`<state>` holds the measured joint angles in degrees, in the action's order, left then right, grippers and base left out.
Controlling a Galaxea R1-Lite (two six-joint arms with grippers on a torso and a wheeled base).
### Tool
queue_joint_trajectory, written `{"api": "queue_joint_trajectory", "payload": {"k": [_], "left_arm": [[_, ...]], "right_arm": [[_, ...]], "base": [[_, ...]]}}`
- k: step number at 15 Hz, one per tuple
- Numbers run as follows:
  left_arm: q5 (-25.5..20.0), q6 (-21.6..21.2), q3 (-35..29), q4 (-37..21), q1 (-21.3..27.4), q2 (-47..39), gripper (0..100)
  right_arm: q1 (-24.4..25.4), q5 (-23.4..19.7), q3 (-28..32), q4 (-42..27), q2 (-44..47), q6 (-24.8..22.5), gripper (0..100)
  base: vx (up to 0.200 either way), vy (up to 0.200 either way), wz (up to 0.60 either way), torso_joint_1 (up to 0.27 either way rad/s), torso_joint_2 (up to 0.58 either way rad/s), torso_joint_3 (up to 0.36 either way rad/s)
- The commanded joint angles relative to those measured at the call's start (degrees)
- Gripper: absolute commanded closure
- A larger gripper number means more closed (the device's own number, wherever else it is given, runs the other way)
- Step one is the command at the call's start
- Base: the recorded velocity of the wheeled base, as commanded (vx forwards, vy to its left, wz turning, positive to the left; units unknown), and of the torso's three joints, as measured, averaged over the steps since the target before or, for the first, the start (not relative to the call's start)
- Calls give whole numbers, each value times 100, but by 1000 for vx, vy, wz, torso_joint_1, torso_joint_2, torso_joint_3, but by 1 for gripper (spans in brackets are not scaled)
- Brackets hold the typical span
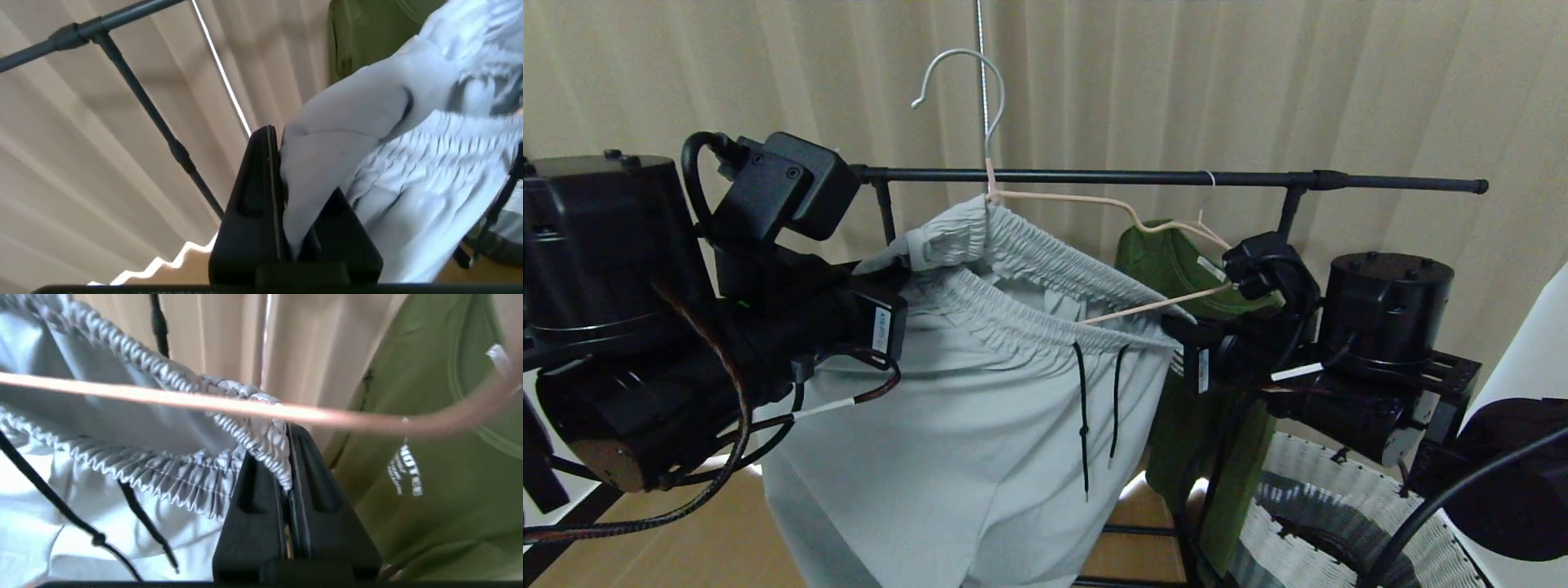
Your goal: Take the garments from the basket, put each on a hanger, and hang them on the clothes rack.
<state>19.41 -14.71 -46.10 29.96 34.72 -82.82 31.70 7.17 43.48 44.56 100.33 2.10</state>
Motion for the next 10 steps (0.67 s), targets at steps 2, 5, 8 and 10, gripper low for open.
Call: {"api": "queue_joint_trajectory", "payload": {"k": [2, 5, 8, 10], "left_arm": [[19, -348, 207, 1, -71, 65, 100], [10, -902, 321, 1, -361, 65, 100], [19, -1192, 444, 1, -651, 152, 100], [10, -1403, 620, 9, -818, 232, 100]], "right_arm": [[-401, 4, 178, -8, 4, -16, 100], [-524, 4, 354, -17, 13, -16, 100], [-647, 4, 415, -44, 31, -16, 100], [-726, -5, 442, -26, 83, -16, 100]], "base": [[0, 0, 0, 0, 0, 0], [0, 0, 0, 0, 0, 0], [0, 0, 0, 0, 0, 0], [0, 0, 0, 0, 0, 0]]}}
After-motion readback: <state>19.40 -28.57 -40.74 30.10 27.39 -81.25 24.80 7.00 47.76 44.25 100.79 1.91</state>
